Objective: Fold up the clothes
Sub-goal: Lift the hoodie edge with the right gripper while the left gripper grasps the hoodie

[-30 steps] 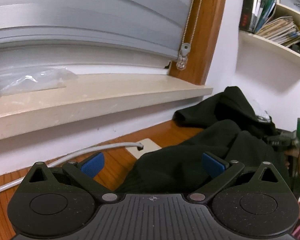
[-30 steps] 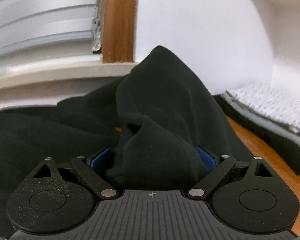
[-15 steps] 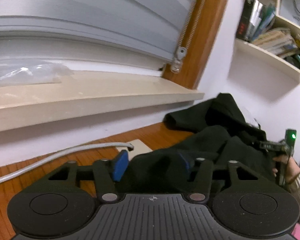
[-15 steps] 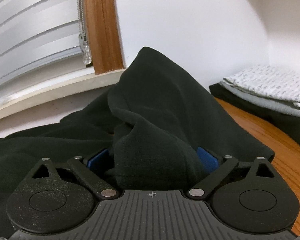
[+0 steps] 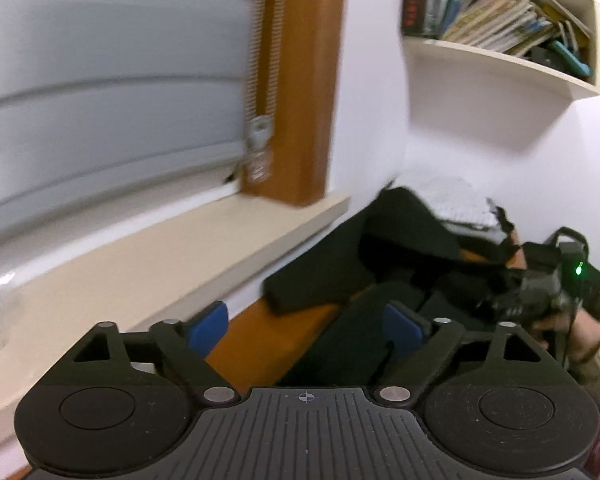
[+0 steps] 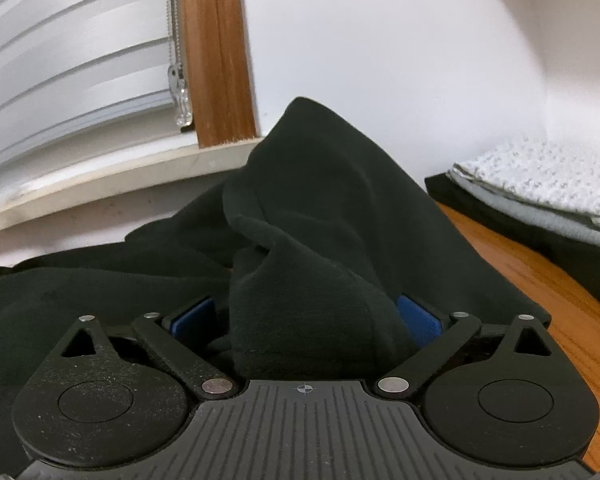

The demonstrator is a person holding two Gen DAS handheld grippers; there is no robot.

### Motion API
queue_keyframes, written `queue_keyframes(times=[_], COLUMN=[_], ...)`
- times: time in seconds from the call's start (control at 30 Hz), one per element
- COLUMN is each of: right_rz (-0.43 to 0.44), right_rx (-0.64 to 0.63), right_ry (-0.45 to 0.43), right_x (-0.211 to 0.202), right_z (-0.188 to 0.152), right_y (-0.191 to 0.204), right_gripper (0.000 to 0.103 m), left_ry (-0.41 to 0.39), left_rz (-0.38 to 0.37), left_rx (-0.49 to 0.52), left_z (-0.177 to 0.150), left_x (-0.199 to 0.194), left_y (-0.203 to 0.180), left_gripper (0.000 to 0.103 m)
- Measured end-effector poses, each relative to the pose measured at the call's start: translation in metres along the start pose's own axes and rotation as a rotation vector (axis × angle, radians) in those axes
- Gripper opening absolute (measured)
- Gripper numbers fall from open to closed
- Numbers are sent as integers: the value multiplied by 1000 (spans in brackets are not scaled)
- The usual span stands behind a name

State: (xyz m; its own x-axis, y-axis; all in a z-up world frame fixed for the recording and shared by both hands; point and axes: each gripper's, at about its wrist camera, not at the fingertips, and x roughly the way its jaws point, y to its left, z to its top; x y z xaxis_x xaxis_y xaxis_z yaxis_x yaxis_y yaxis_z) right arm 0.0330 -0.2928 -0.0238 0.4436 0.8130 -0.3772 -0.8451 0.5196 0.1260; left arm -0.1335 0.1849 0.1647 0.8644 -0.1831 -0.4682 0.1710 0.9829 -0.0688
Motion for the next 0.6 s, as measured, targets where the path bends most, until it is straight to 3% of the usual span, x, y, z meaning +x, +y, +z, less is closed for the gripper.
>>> queue_keyframes(times=[0.17, 0.37, 0.47, 0.53, 0.57, 0.6], right_rz=[48, 2, -20, -17, -2, 12], right_rx=[65, 5, -68, -108, -115, -125], right_ry=[-34, -33, -36, -36, -25, -5], right_x=[-26, -39, -36, -31, -26, -18], right_z=[14, 36, 46, 55, 60, 65], right_y=[-13, -22, -12, -6, -6, -5], right_gripper=[97, 97, 97, 97, 97, 97], left_ry=[109, 217, 258, 314, 329, 337], left_rz=[-70, -52, -57, -71, -66, -62], left_rx=[89, 103, 58, 46, 48, 50], left_z=[4, -6, -8, -12, -14, -17], left_x=[72, 160, 181, 189, 190, 191], left_y=[-44, -61, -53, -50, -50, -50], left_gripper=[99, 95, 76, 56, 51, 38])
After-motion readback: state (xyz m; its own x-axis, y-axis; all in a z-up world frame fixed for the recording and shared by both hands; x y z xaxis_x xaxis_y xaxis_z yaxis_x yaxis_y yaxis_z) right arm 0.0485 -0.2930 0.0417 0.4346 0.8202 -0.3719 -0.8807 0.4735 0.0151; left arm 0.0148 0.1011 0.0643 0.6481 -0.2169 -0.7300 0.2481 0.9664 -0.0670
